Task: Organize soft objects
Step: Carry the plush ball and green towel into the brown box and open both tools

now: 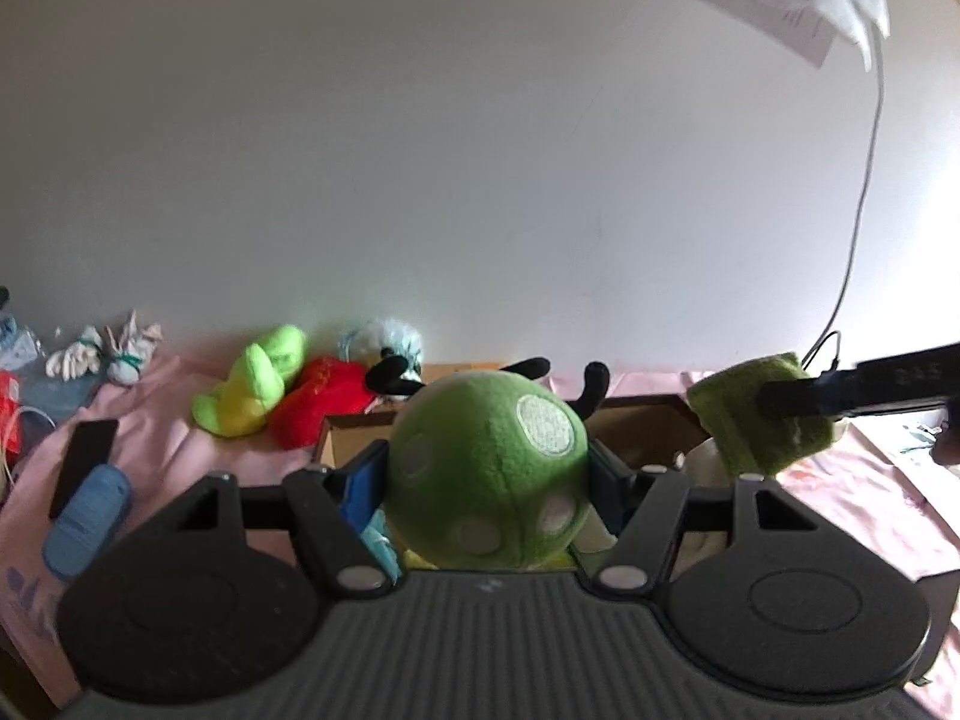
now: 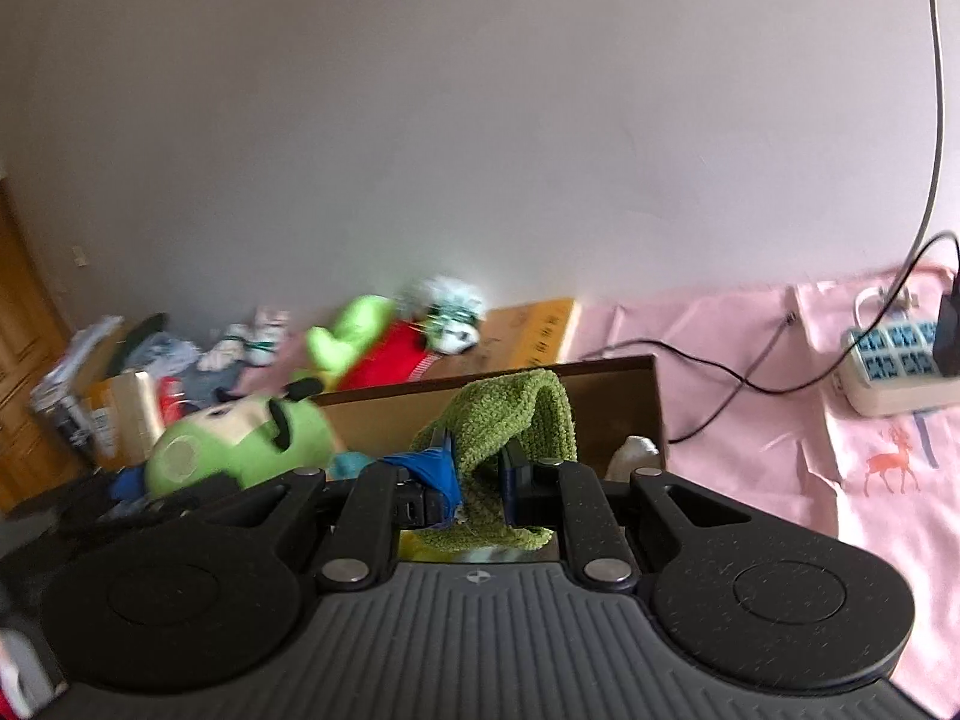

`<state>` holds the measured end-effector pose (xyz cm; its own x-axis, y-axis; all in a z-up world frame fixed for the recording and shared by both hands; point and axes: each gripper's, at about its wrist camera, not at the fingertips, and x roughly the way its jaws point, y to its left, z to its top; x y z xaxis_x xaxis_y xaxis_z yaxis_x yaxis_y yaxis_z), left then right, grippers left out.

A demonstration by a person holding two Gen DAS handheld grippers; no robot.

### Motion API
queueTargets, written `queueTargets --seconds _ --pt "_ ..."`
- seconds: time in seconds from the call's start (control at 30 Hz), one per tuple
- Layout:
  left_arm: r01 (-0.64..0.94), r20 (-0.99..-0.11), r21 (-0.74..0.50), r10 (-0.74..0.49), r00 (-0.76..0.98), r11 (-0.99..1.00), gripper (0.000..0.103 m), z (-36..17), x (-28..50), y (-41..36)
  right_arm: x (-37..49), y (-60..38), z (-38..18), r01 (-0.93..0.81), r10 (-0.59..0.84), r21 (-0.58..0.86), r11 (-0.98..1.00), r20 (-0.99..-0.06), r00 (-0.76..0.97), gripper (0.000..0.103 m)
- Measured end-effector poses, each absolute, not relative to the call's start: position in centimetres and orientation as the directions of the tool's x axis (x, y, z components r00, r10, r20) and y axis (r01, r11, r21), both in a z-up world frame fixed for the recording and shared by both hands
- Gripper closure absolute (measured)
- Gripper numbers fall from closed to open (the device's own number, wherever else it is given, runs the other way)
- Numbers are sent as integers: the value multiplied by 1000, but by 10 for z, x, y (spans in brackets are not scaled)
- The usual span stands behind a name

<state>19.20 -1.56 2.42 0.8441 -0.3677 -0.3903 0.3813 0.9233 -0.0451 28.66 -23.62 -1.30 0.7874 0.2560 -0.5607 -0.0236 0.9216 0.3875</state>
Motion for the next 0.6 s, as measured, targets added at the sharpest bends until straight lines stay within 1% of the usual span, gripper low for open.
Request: queueTargets --seconds 0.17,0.3,0.33,0.4,0.5,0.57,0.6 --pt "376 -442 -50 -358 822 925 36 7 216 -23 318 -226 -32 6 192 303 953 -618 763 103" --pt "367 -482 -47 -343 806 929 36 -9 232 -28 338 -222 -47 29 155 261 965 -653 741 103" --pt "366 -492 -46 -339 802 930 35 -12 236 -28 343 -221 -50 39 144 253 967 -664 734 100" --pt "363 -510 -44 -333 793 931 35 -17 240 -30 349 -220 -58 51 121 226 973 -685 719 99" --pt "354 -534 -35 -317 784 935 33 -24 247 -33 354 -221 -64 91 69 188 978 -698 712 99" --pt "351 -539 -27 -309 783 936 29 -26 247 -33 352 -226 -64 97 77 206 974 -702 708 99" --pt "348 -541 -23 -304 784 937 28 -27 247 -34 351 -228 -64 102 86 221 970 -700 709 98"
